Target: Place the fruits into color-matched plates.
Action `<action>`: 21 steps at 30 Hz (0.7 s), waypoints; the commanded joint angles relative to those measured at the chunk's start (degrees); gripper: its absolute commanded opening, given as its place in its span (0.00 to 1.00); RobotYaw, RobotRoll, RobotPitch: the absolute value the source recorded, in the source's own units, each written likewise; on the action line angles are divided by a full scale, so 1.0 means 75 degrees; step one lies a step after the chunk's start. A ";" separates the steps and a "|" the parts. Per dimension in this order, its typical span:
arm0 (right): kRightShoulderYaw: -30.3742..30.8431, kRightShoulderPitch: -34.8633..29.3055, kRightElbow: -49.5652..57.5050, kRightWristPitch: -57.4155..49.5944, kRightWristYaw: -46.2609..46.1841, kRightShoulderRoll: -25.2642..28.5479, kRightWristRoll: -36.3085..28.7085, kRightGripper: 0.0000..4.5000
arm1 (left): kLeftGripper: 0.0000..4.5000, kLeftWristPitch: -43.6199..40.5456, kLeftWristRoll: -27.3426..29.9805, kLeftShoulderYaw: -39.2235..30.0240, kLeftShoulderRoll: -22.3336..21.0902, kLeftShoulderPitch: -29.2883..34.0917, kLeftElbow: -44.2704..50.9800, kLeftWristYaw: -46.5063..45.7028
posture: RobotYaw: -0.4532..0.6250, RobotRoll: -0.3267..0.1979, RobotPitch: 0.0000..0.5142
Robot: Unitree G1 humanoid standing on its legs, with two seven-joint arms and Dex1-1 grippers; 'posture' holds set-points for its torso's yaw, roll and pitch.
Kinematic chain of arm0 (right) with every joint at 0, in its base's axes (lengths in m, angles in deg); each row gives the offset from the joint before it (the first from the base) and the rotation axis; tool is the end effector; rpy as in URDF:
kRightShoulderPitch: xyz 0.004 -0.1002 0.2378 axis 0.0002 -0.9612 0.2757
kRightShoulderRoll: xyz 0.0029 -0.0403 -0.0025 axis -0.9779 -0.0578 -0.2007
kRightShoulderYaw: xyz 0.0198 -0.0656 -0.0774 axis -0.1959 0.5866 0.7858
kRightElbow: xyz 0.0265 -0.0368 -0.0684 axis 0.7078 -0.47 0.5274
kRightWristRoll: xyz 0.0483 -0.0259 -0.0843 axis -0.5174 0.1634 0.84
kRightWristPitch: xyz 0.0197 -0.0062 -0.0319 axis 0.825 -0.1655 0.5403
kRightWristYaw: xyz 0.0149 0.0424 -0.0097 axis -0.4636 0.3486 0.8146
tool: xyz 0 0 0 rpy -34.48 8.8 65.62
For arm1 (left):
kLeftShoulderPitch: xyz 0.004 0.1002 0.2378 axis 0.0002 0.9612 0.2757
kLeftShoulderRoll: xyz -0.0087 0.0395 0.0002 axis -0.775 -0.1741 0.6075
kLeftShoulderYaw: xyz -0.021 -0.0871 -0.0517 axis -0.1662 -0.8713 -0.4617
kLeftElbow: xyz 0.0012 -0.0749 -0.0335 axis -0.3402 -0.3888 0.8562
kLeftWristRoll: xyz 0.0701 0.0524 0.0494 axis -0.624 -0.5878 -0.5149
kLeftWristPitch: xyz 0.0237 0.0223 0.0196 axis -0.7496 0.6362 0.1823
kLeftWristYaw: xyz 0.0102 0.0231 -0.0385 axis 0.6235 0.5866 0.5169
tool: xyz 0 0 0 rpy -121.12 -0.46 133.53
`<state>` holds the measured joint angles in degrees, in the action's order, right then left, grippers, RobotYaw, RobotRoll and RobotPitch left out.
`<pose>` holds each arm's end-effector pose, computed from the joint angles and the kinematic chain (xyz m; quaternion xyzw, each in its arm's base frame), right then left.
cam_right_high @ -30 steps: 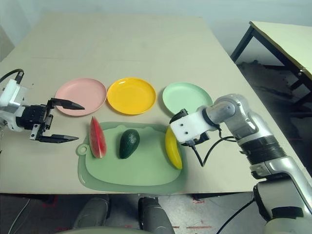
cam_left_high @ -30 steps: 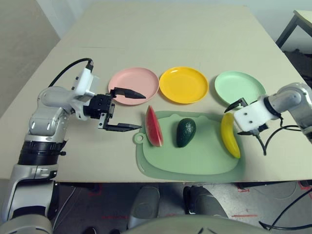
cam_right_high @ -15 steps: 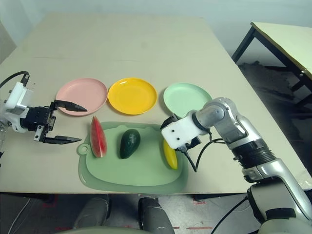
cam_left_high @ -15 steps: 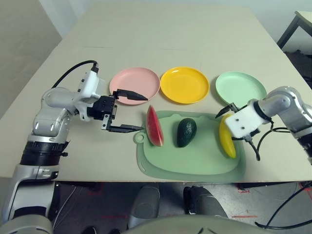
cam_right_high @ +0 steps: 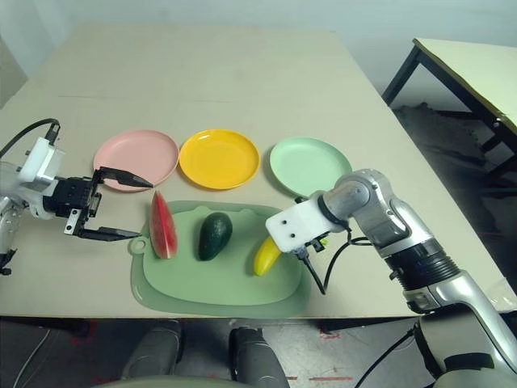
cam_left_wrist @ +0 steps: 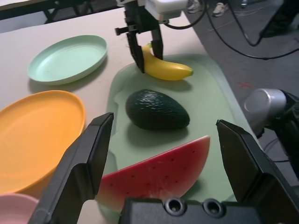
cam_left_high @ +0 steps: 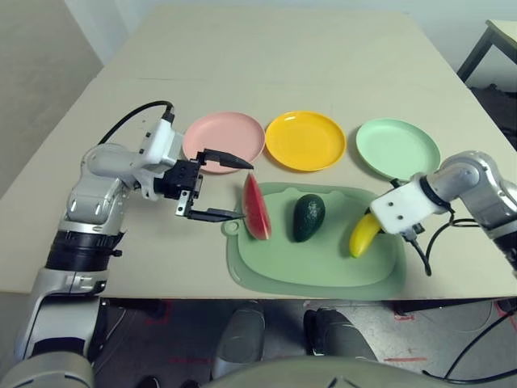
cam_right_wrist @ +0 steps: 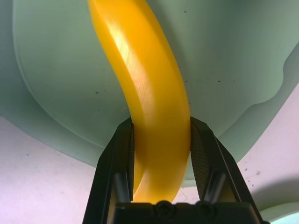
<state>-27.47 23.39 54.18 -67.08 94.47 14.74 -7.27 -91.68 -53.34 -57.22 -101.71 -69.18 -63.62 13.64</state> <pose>0.2793 -0.2111 0.1948 -0.5732 0.1844 0.6485 0.4657 0.2758 0.2522 0.2037 0.2353 -0.0449 -0.7102 0.6620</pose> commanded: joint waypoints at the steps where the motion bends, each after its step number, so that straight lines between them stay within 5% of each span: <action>1: -0.0095 0.0791 -0.0103 -0.0334 0.0039 -0.0156 -0.0065 0.37 | 1.00 -0.0172 -0.0048 0.0096 0.0074 -0.0174 -0.0065 -0.0148 | 0.62 0.62 0.21; 10: -0.0073 0.3926 -0.3522 -0.0479 -0.1917 -0.1926 0.0600 0.37 | 1.00 -0.0711 -0.0989 0.0131 0.0148 -0.0448 -0.0273 -0.1861 | 0.62 0.62 0.22; 21: 0.0304 0.4951 -0.7729 0.0680 -0.4618 -0.3821 0.1638 0.37 | 1.00 -0.0784 -0.2185 0.0194 0.0344 -0.0795 -0.0702 -0.3734 | 0.66 0.62 0.25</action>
<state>-26.26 58.78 -1.29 -63.32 62.21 -13.15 3.73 -97.18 -68.37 -56.63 -99.77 -74.69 -68.27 -12.73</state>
